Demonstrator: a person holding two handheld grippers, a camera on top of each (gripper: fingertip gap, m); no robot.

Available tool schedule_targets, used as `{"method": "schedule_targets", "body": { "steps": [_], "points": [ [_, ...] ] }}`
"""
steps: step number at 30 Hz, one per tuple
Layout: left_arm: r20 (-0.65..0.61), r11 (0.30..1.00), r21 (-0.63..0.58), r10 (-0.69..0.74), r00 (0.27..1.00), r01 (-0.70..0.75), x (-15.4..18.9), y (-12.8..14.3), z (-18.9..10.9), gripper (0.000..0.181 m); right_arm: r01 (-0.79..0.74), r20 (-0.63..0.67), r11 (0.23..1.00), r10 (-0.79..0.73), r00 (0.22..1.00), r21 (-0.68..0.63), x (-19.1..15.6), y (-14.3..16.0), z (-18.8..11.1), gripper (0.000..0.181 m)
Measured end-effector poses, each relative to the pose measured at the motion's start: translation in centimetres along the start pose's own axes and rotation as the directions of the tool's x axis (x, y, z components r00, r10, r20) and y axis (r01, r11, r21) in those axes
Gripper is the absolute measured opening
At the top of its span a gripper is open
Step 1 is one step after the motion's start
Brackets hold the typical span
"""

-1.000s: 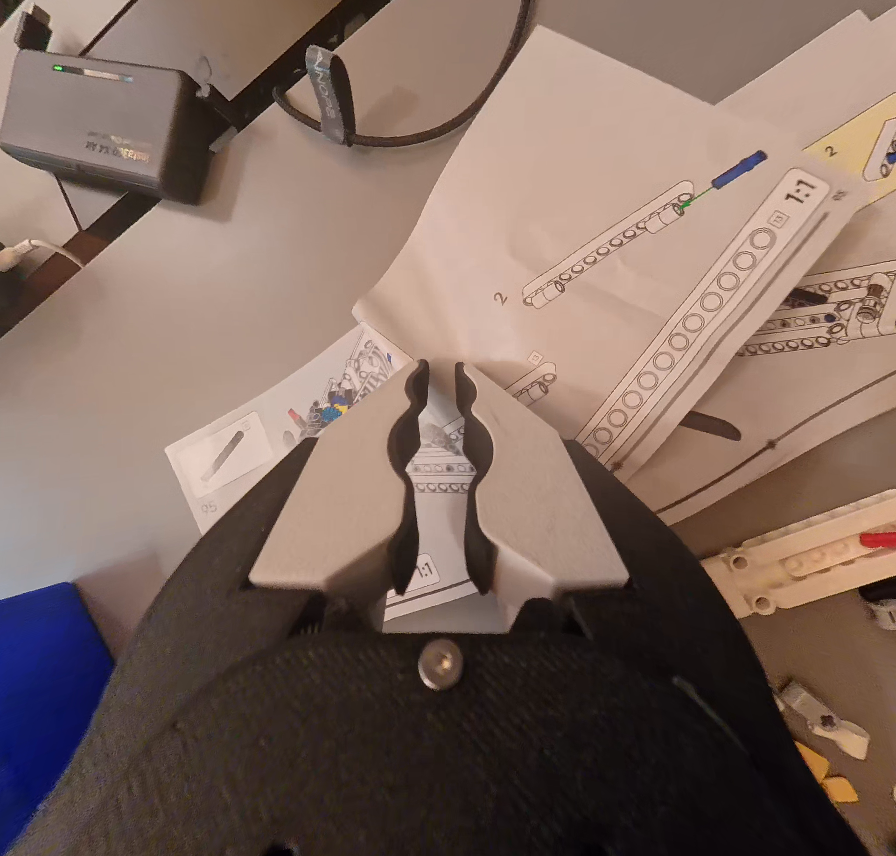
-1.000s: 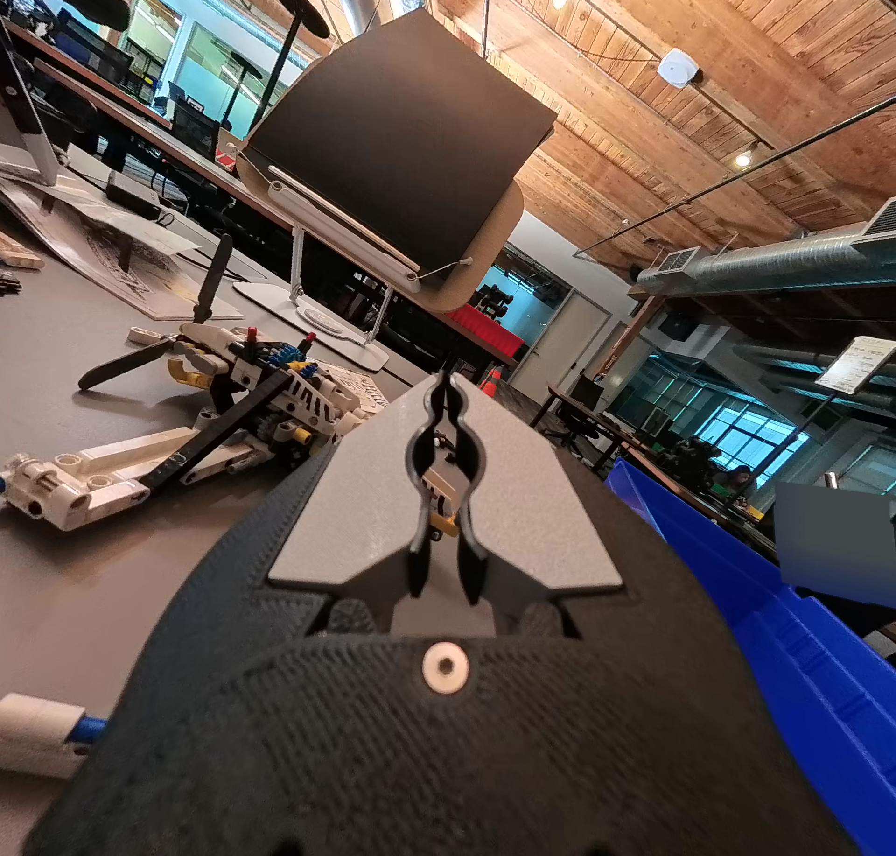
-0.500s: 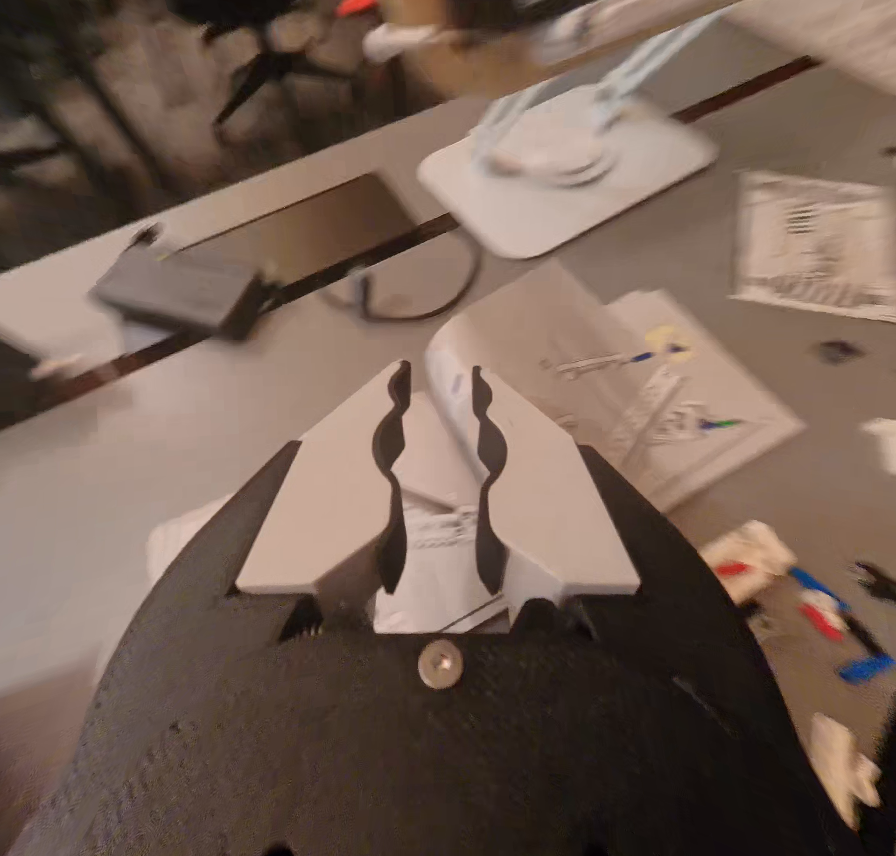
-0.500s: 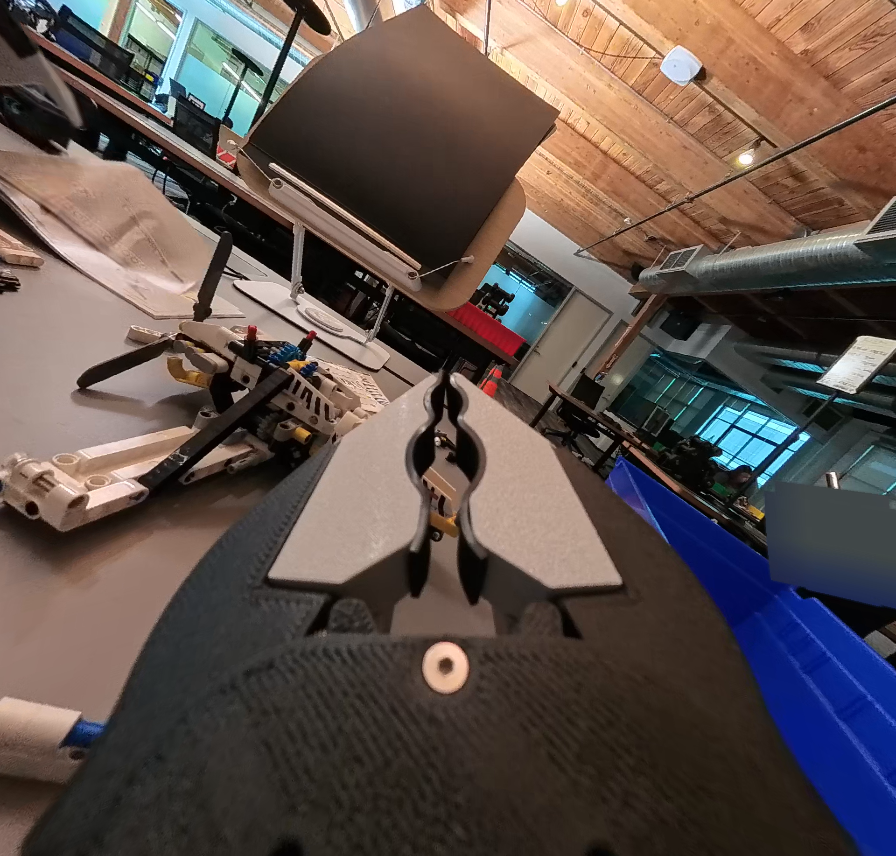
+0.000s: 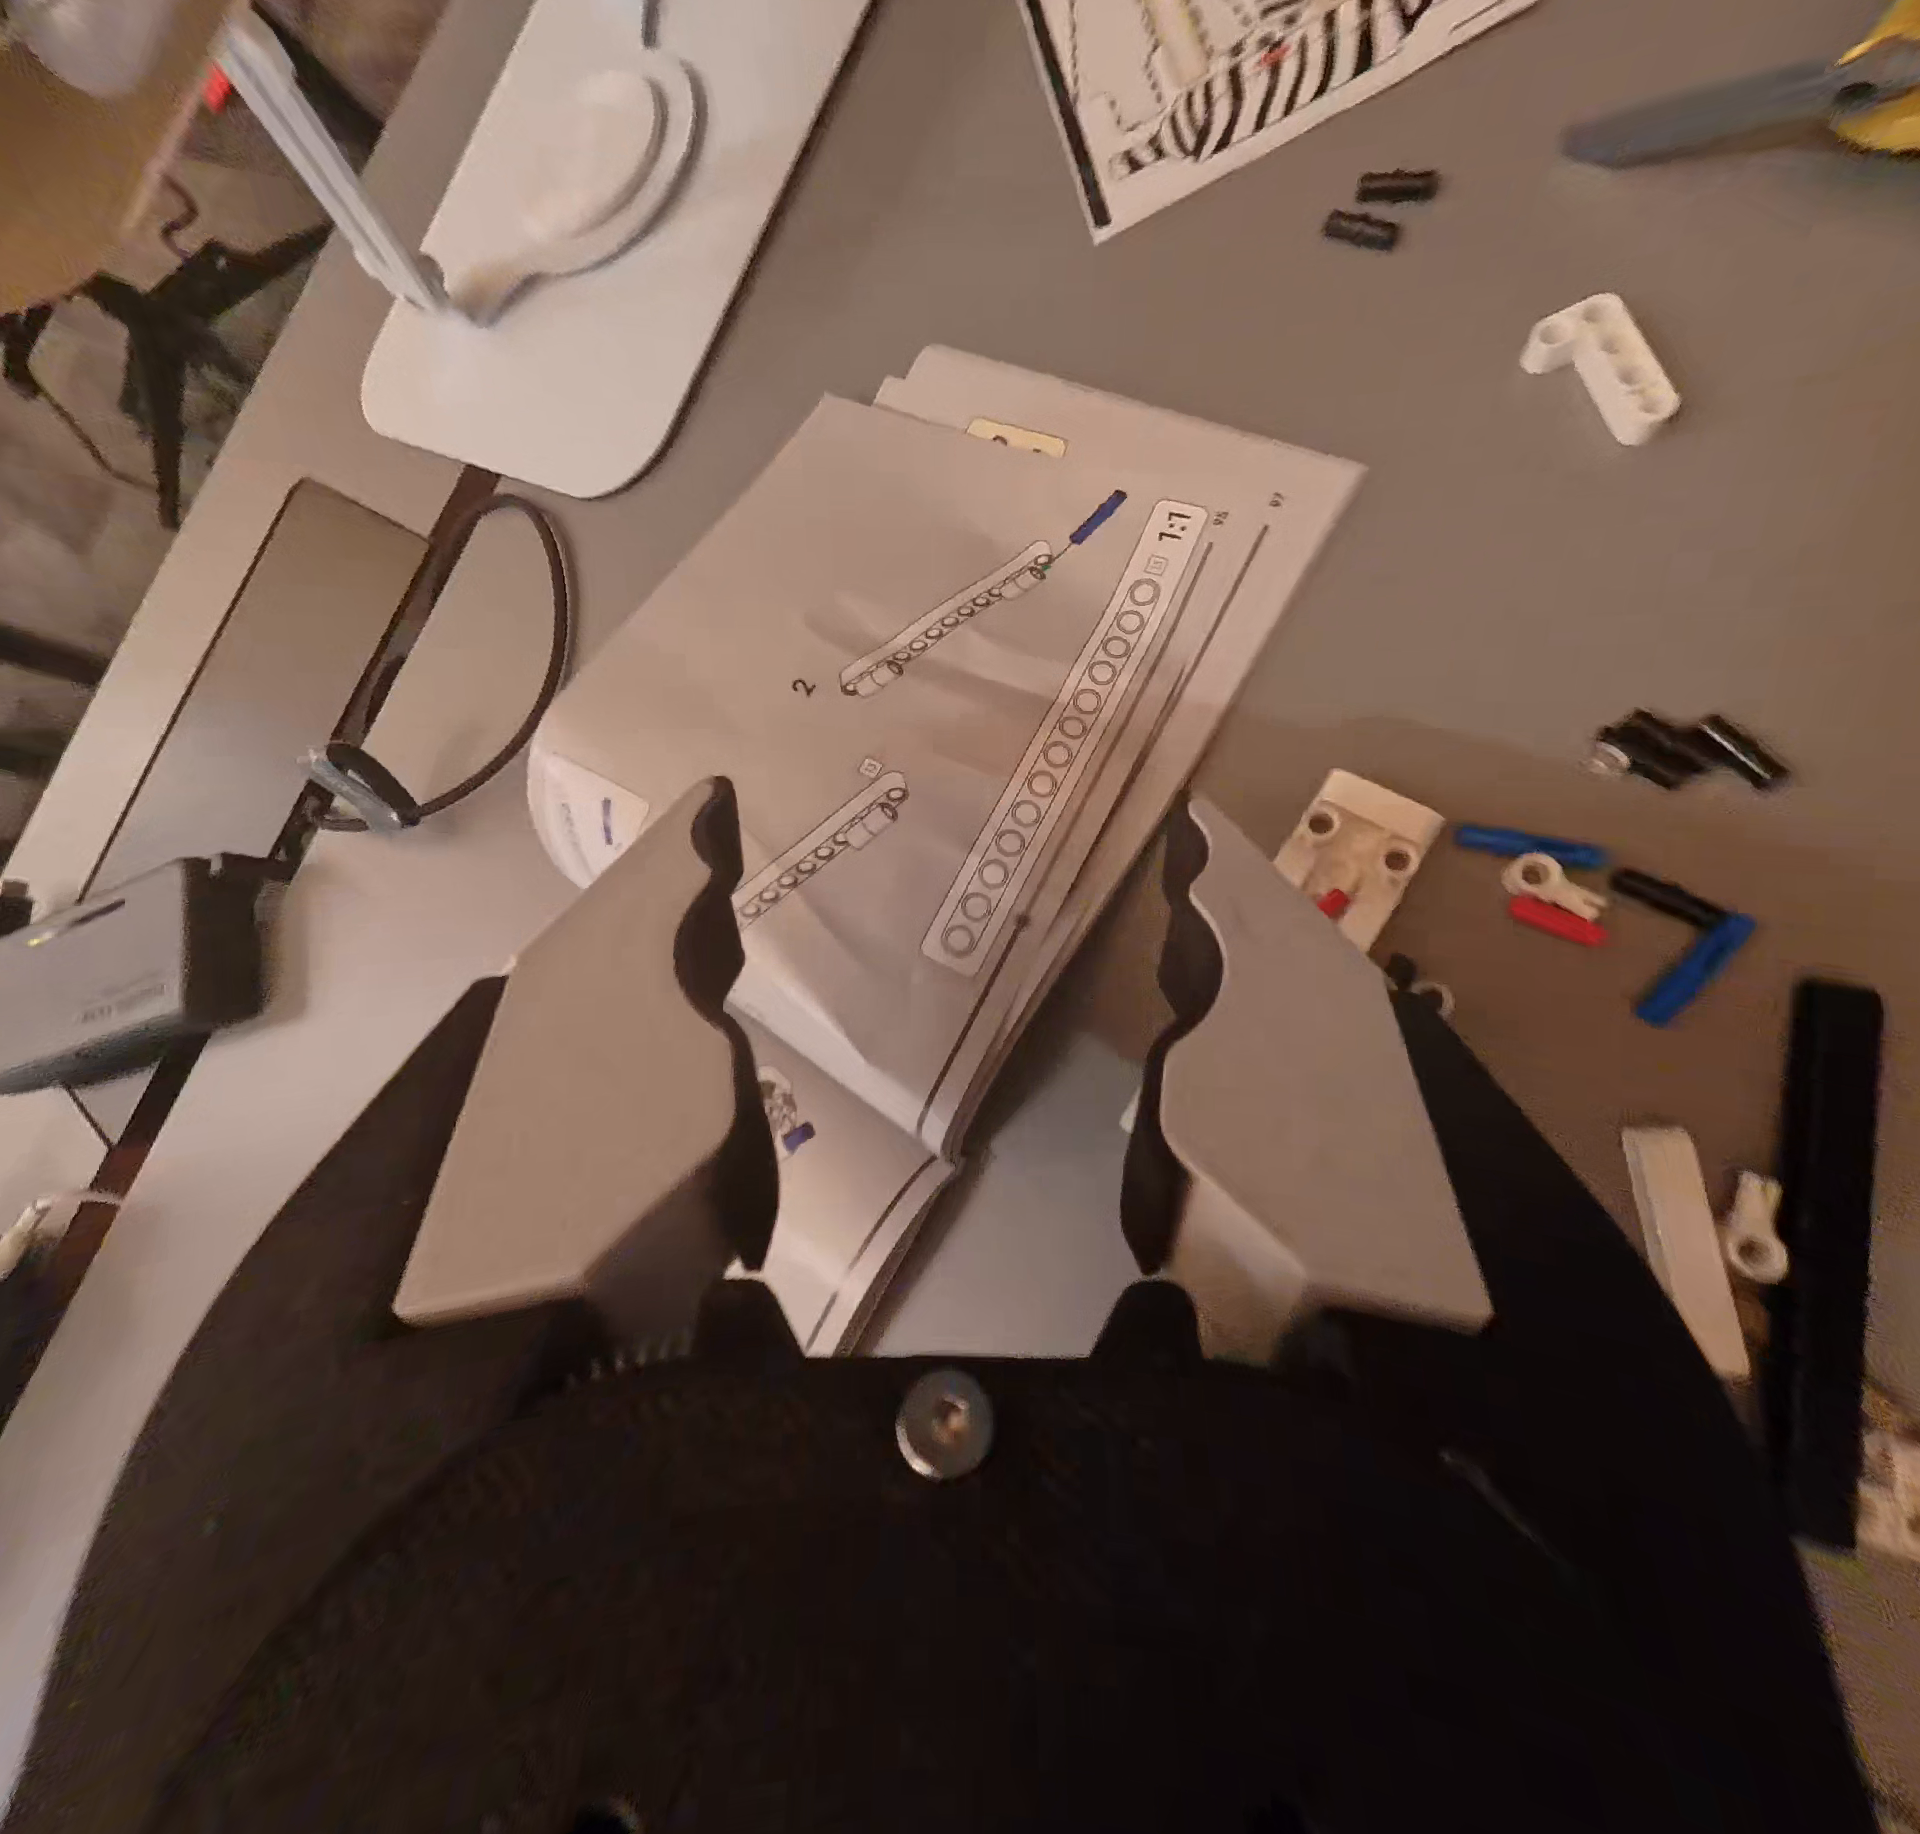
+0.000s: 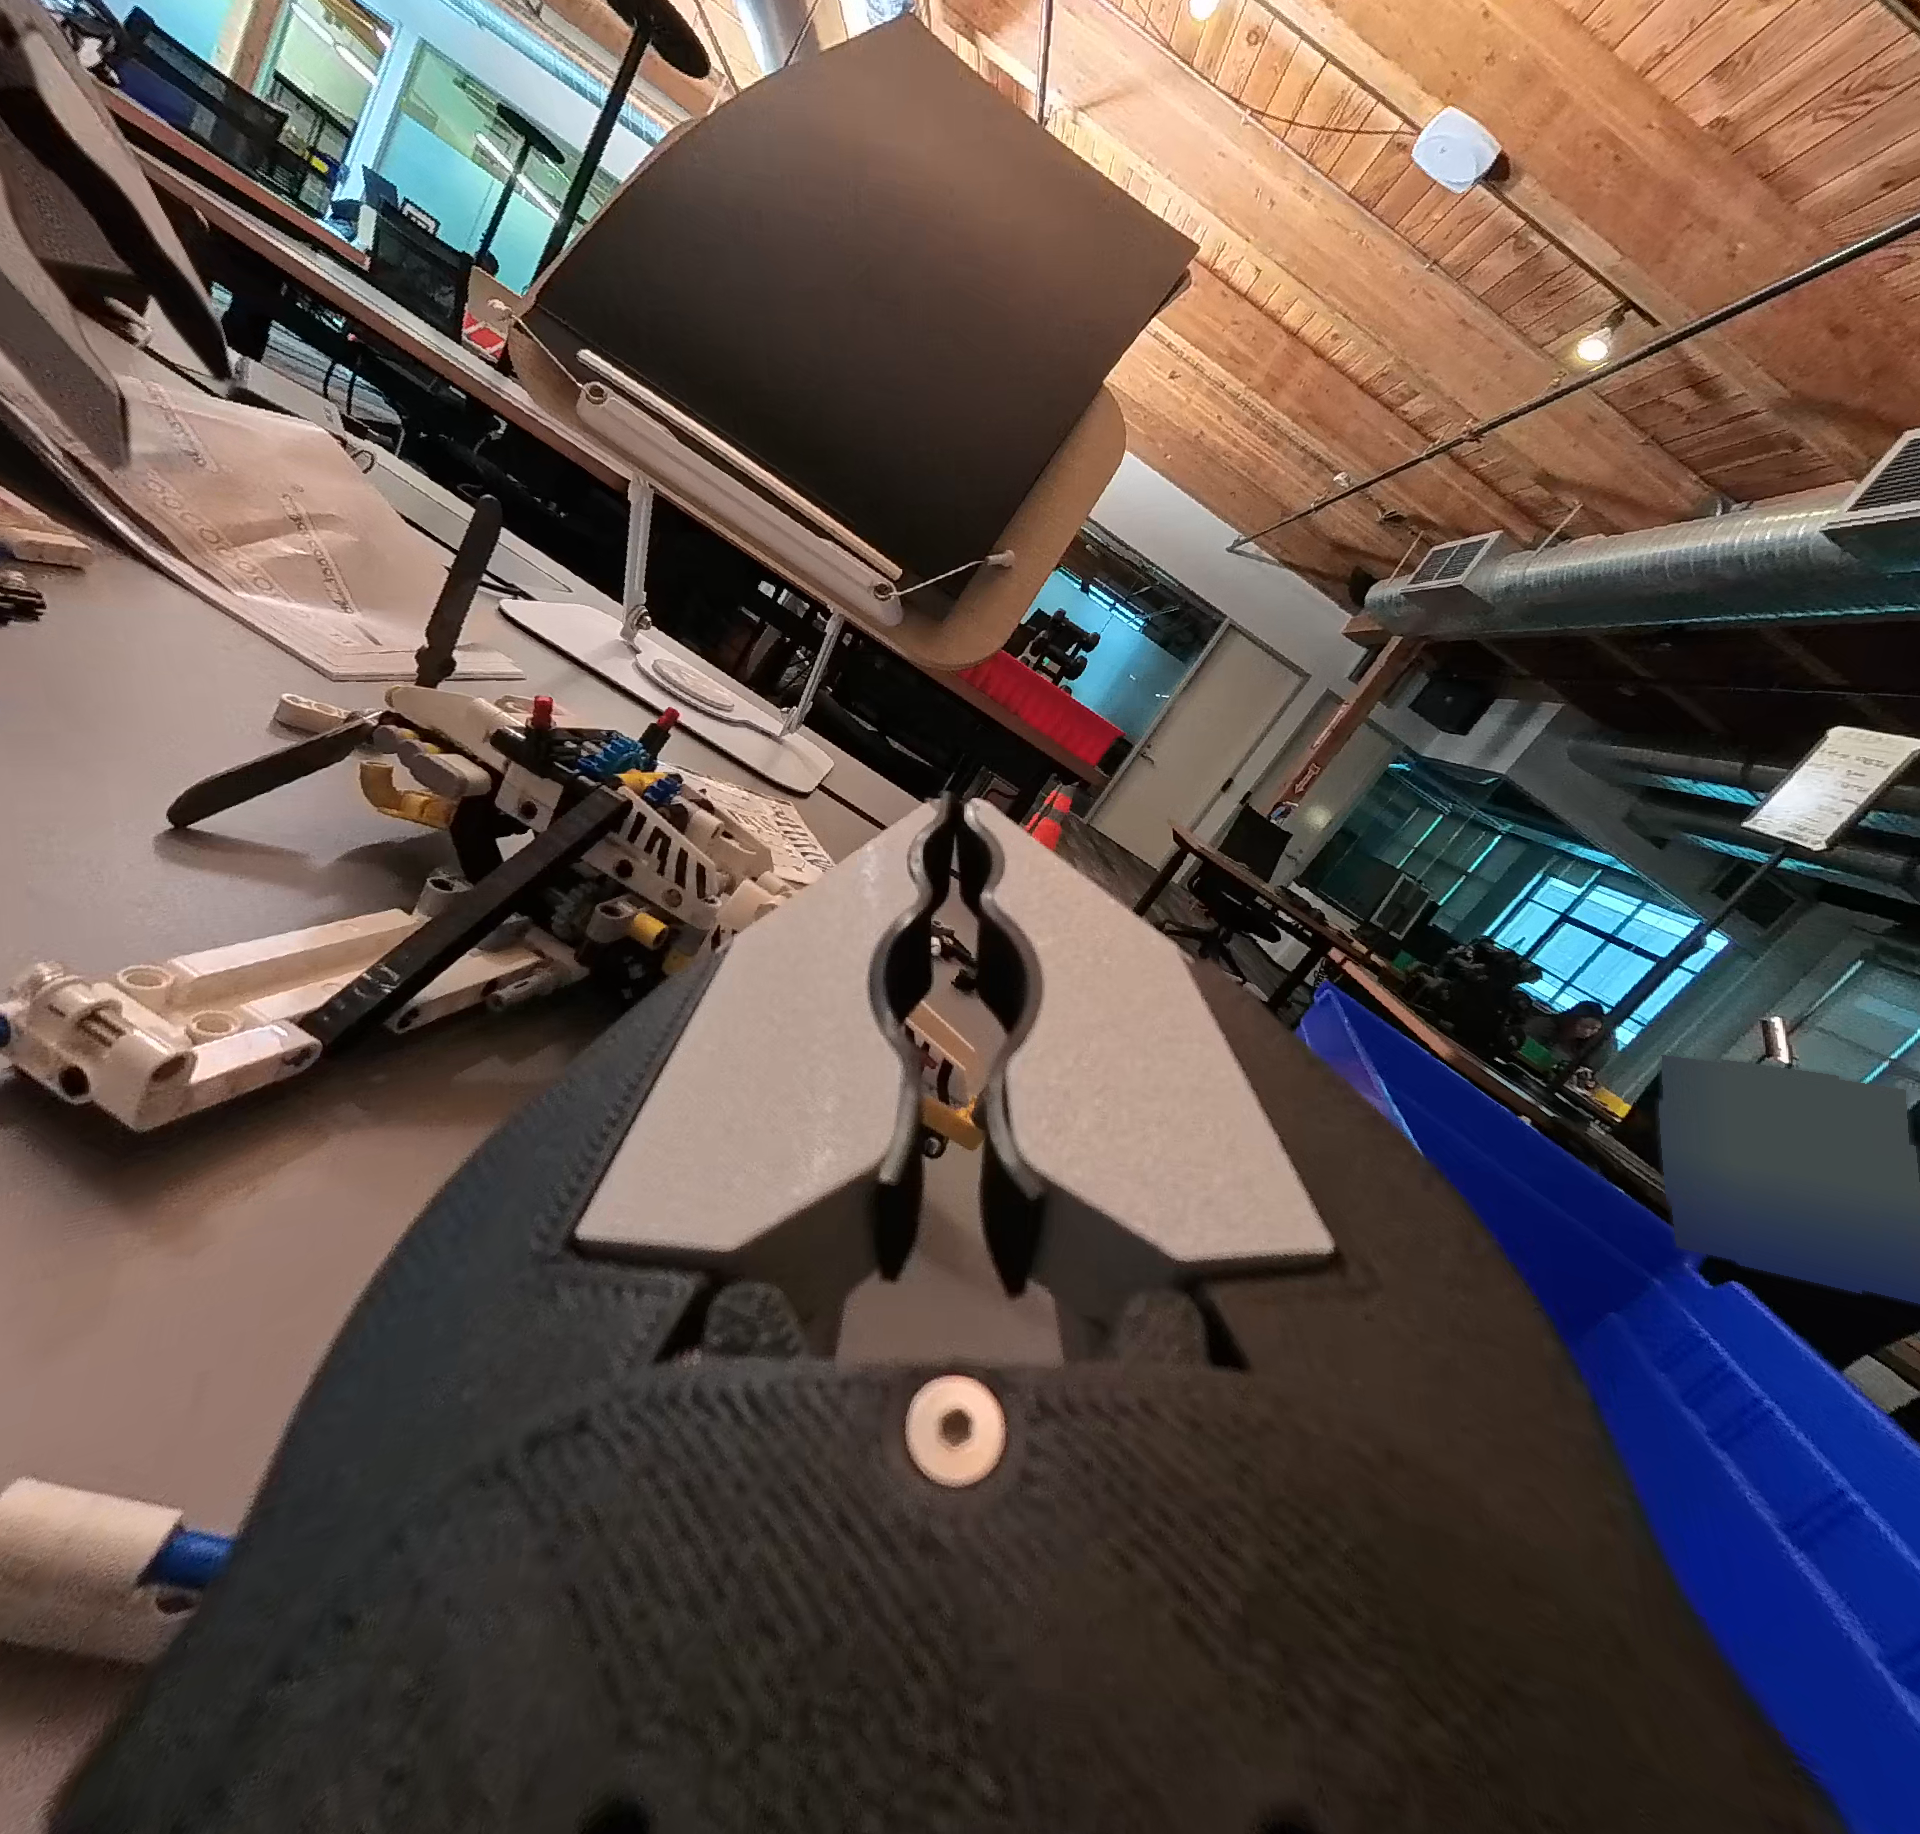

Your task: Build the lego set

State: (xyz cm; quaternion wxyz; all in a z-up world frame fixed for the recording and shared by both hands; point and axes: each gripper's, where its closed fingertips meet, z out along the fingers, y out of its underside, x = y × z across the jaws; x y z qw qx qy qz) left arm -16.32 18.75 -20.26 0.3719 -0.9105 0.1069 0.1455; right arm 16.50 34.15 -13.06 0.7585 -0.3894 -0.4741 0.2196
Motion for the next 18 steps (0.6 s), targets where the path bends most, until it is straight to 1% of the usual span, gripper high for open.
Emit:
{"method": "schedule_targets", "body": {
  "steps": [1,4,8,10,11,14,15,18],
  "points": [
    [-0.022,1.0,0.025,-0.007,1.0,0.008,-0.2,-0.1,-0.7,0.083,0.0,0.0,1.0,0.0,1.0,0.0,0.0,0.0,0.0,0.0],
    [-0.043,0.997,0.064,-0.036,0.998,0.039,-1.5,0.4,-2.7,0.085,-0.002,0.0,1.0,0.002,1.0,0.001,0.0,0.0,0.0,0.0],
    [0.016,0.981,0.191,-0.023,1.0,0.02,-1.1,1.6,-4.6,0.073,-0.004,-0.008,1.0,0.004,1.0,-0.001,0.2,0.0,0.0,0.0],
    [0.073,0.982,0.186,0.008,0.997,-0.021,-0.9,3.1,-4.8,0.071,-0.003,-0.011,1.0,0.003,1.0,-0.002,0.2,0.0,0.0,0.0],
    [0.114,0.985,0.167,0.019,0.993,-0.038,-1.2,3.8,-4.7,0.068,0.0,-0.011,1.0,0.0,1.0,-0.006,0.2,0.1,0.0,0.0],
    [0.188,0.994,0.083,0.047,0.981,-0.064,-2.2,5.6,-4.2,0.067,0.024,-0.008,0.999,-0.024,1.0,-0.026,0.1,0.4,0.2,0.0],
    [0.18,0.996,0.073,0.044,0.983,-0.058,-2.2,5.8,-4.0,0.067,0.032,-0.006,0.999,-0.032,0.999,-0.032,0.0,0.5,0.3,0.0],
    [0.185,0.994,0.103,0.013,0.983,-0.032,-2.4,5.4,-3.8,0.062,0.038,-0.009,0.999,-0.039,0.999,-0.037,0.0,0.6,0.3,0.0]
  ]
}}
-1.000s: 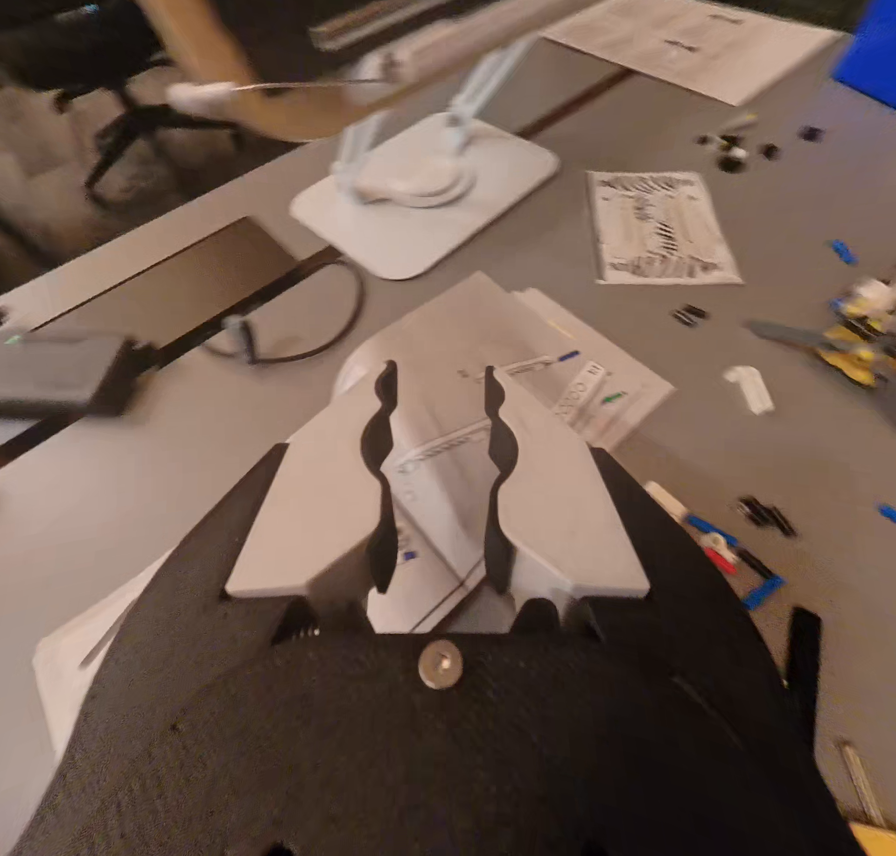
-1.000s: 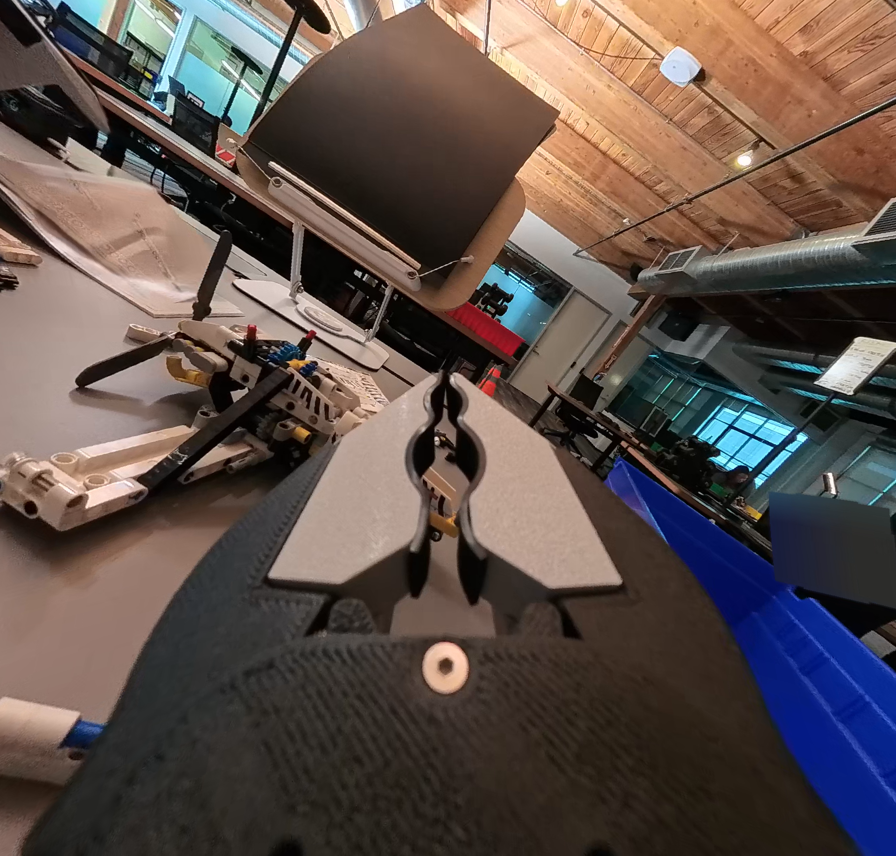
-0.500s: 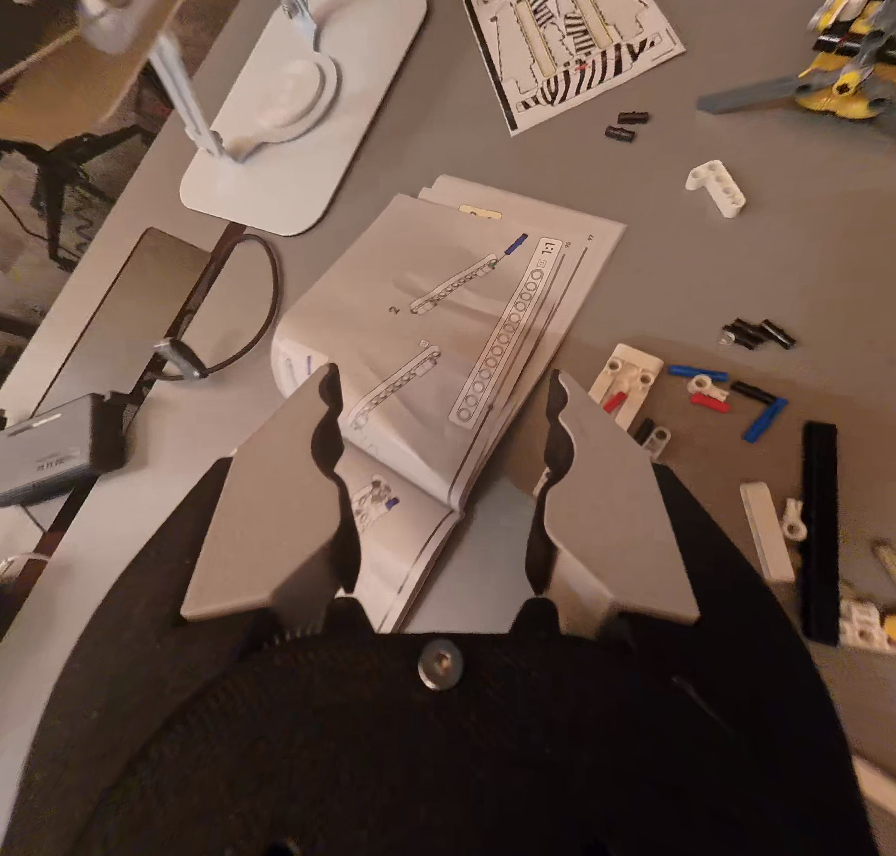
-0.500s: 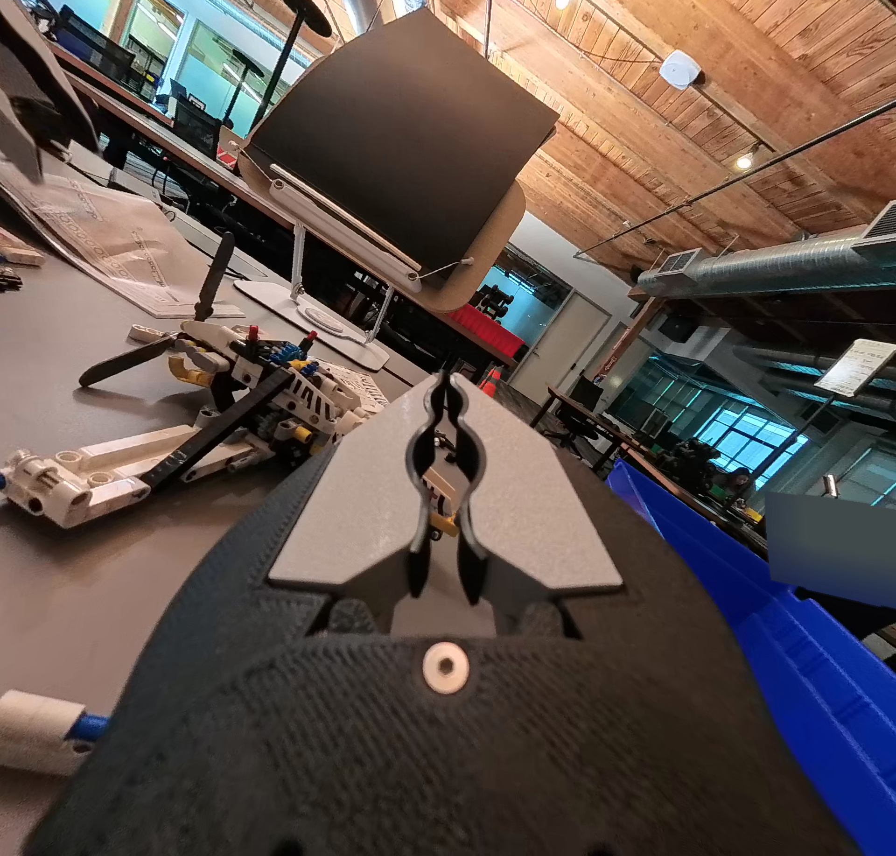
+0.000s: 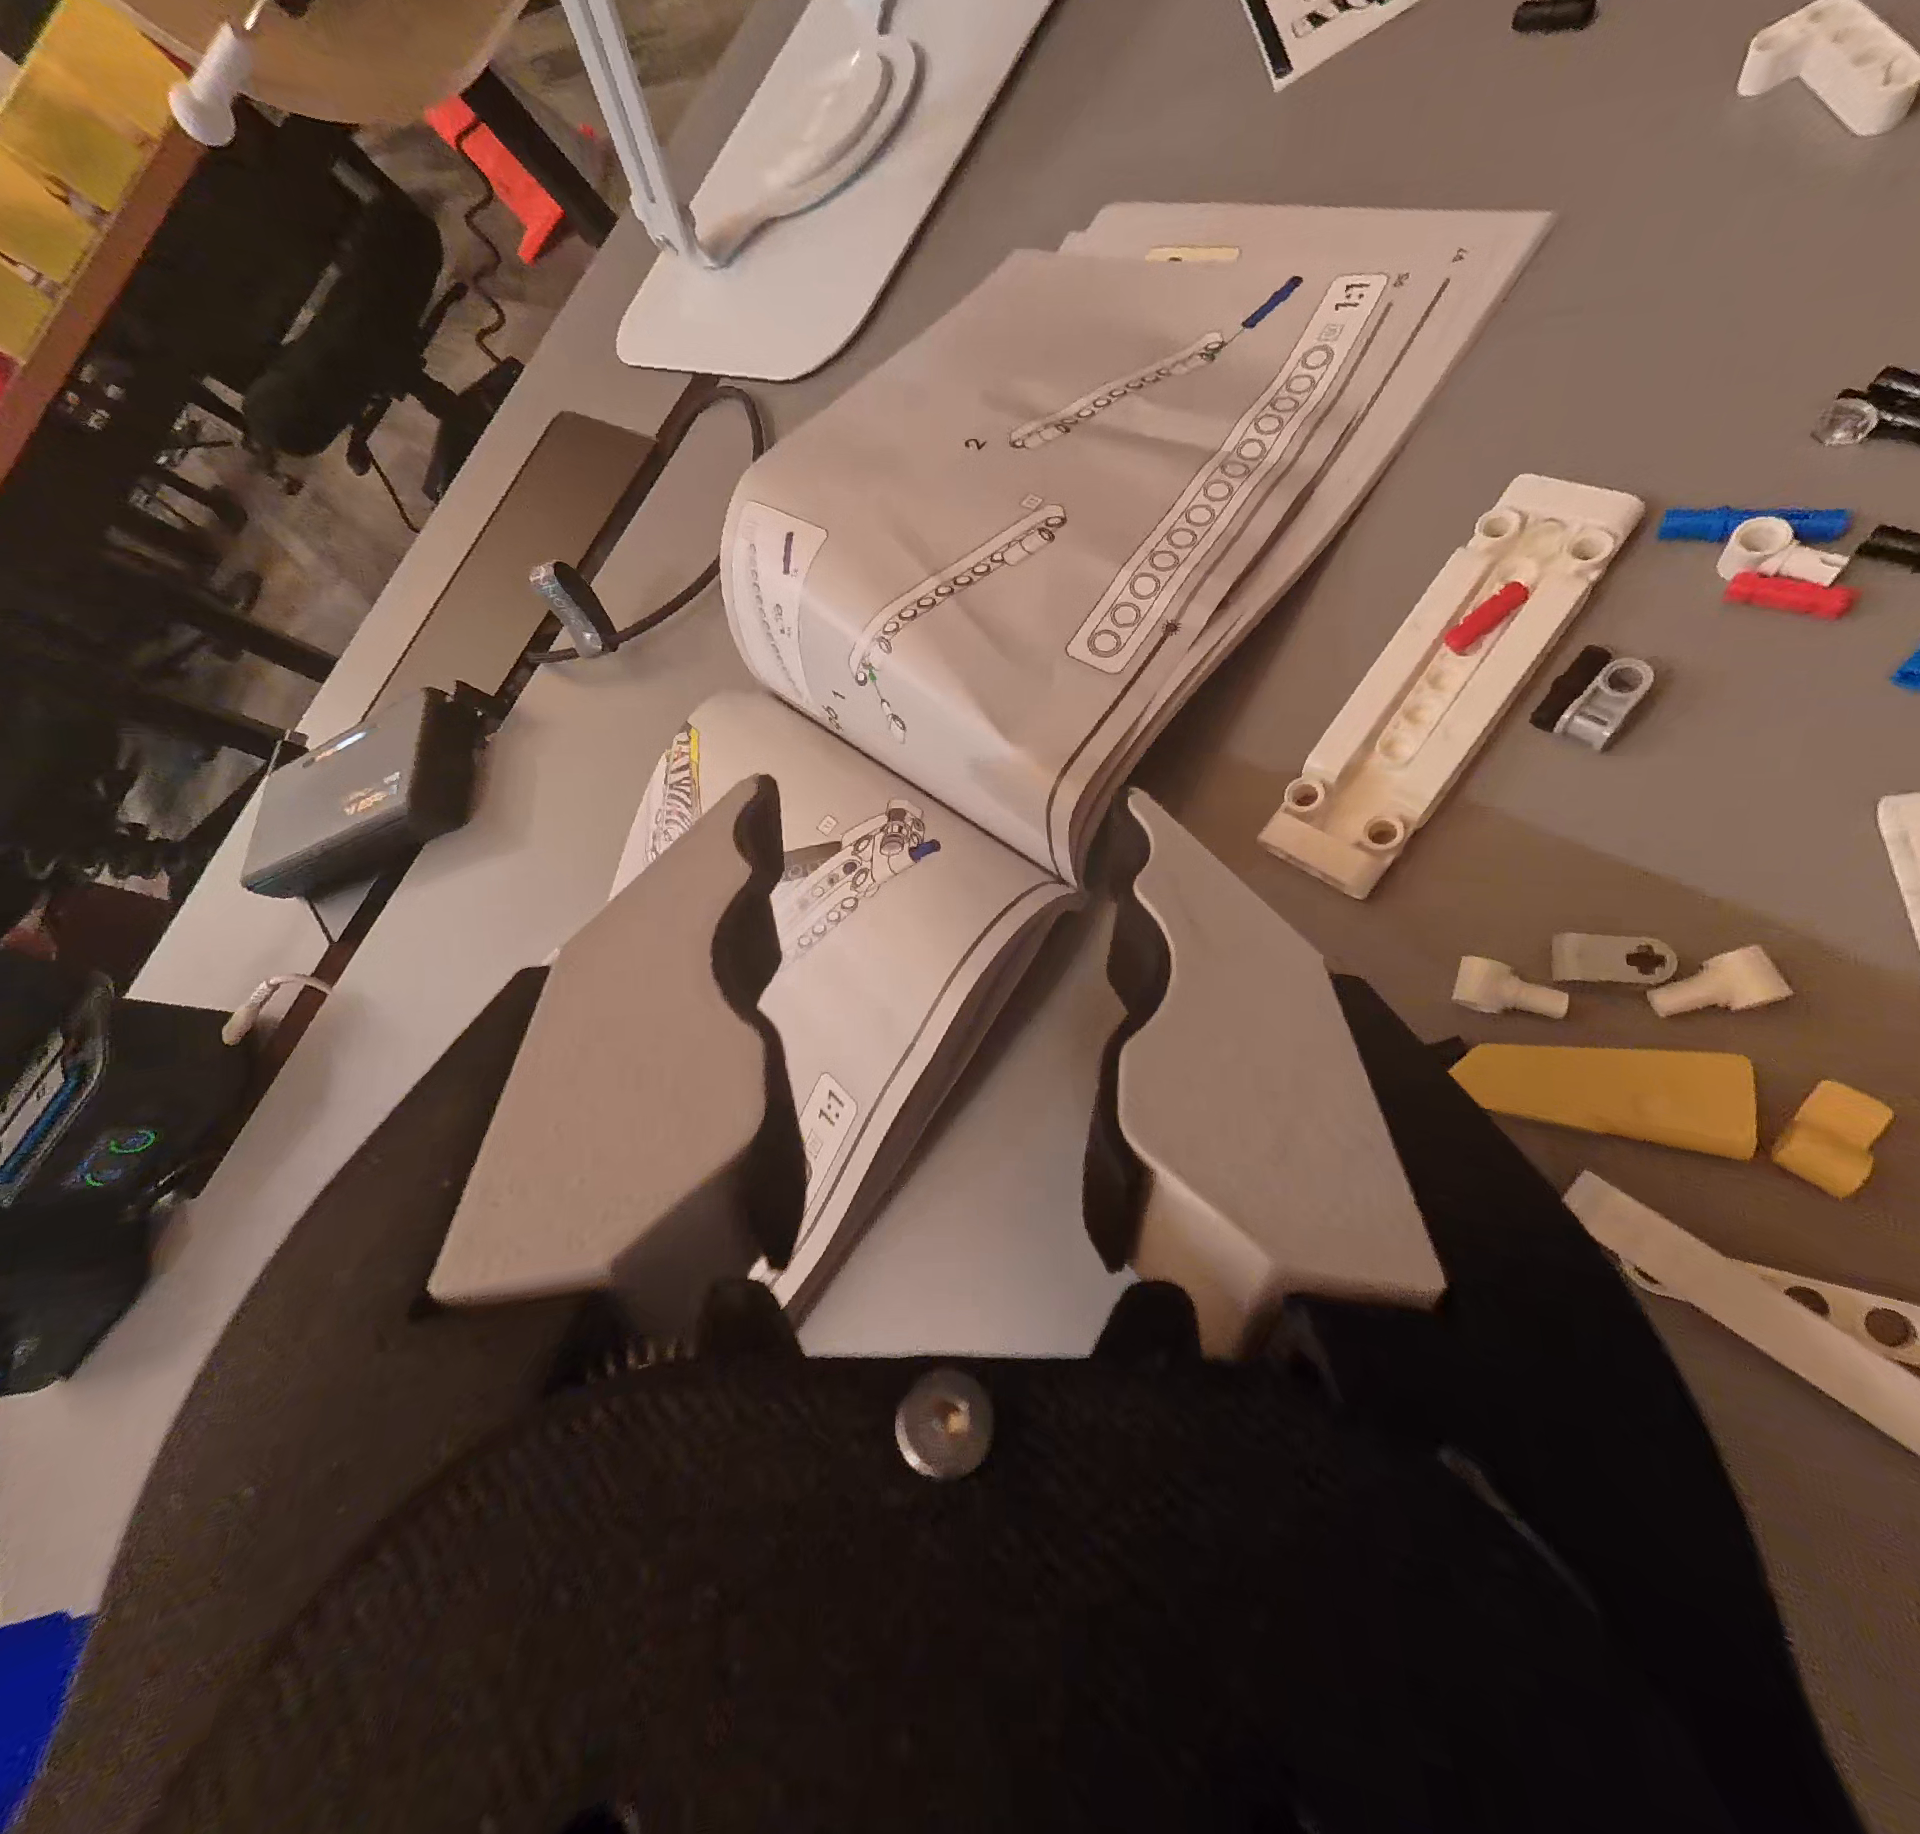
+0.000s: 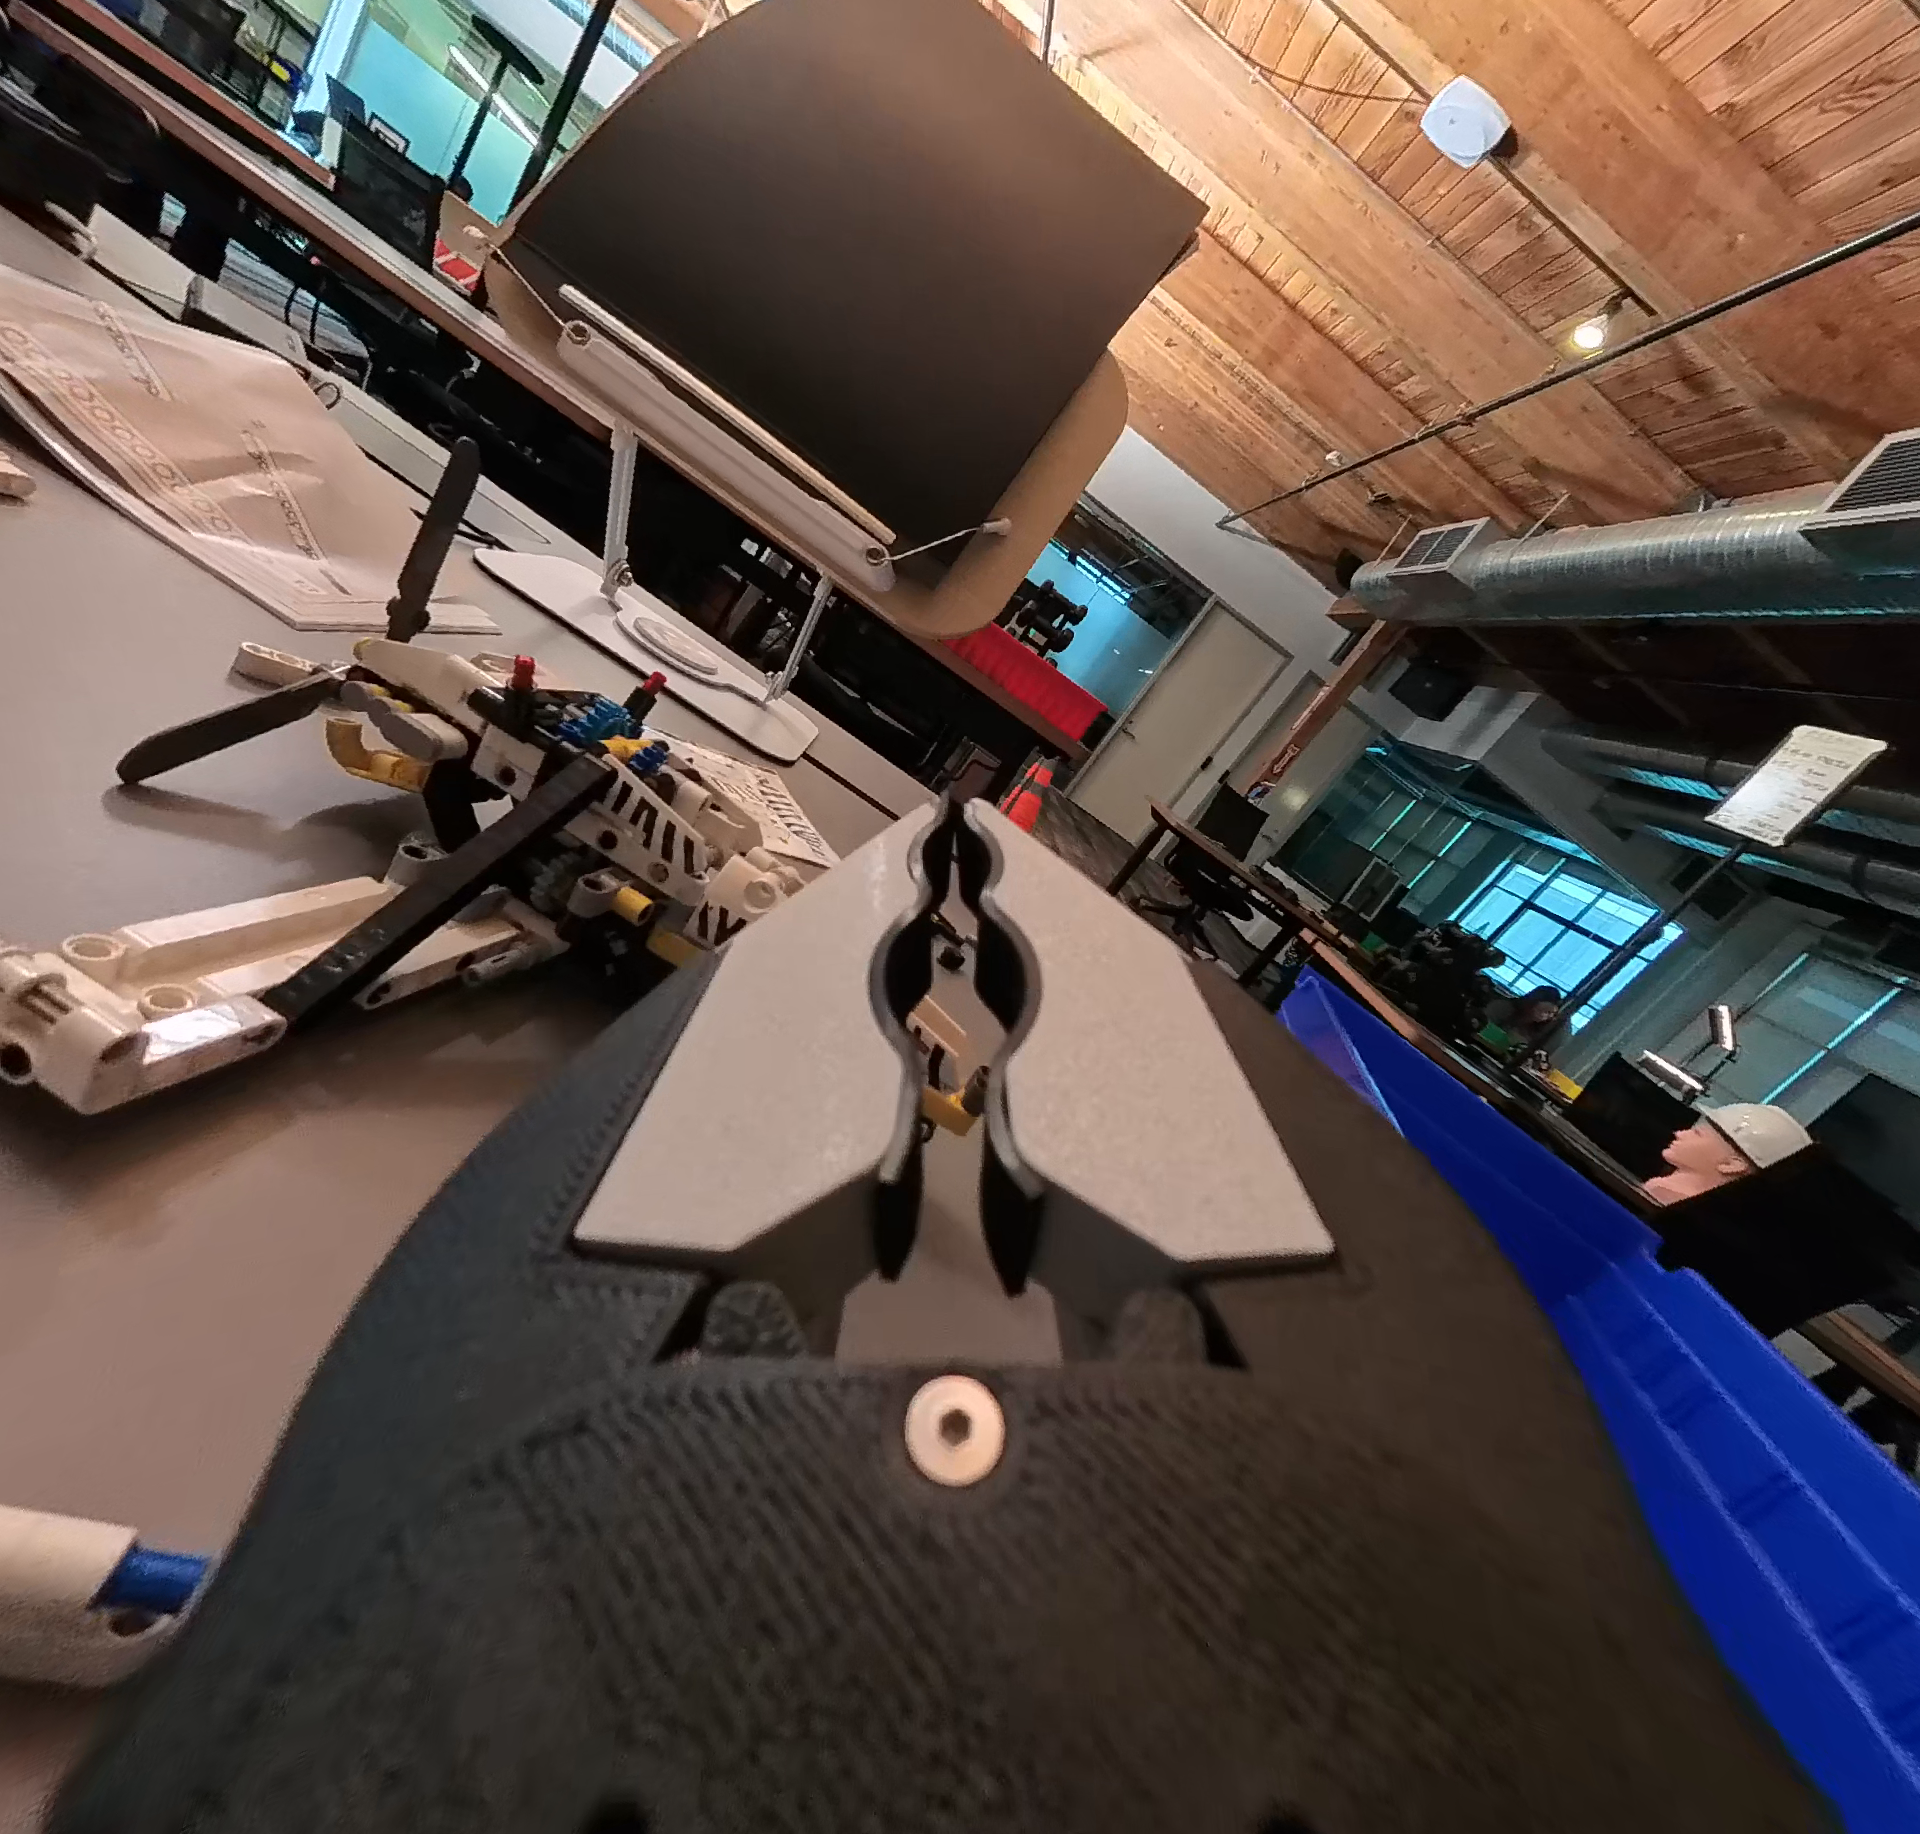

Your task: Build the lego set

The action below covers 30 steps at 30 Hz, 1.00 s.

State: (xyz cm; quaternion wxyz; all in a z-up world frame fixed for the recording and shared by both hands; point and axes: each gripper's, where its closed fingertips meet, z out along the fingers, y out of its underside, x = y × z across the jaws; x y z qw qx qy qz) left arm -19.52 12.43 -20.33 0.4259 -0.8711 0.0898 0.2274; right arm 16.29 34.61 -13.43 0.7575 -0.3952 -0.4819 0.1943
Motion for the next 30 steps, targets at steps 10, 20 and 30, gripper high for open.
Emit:
{"method": "schedule_targets", "body": {
  "steps": [10,20,30],
  "points": [
    [0.023,1.0,0.008,0.0,1.0,0.0,-0.1,0.0,0.0,0.057,-0.008,0.003,1.0,0.008,1.0,0.013,0.2,-0.2,-0.3,0.0],
    [0.052,0.999,-0.024,0.023,0.998,-0.022,-0.1,0.5,0.6,0.056,-0.011,0.006,1.0,0.011,1.0,0.017,0.4,-0.3,-0.5,0.0],
    [0.117,1.0,0.005,0.01,0.993,-0.011,-1.3,0.3,0.5,0.059,-0.009,0.007,1.0,0.008,1.0,0.015,0.6,-0.3,-0.6,0.0]
  ]
}}
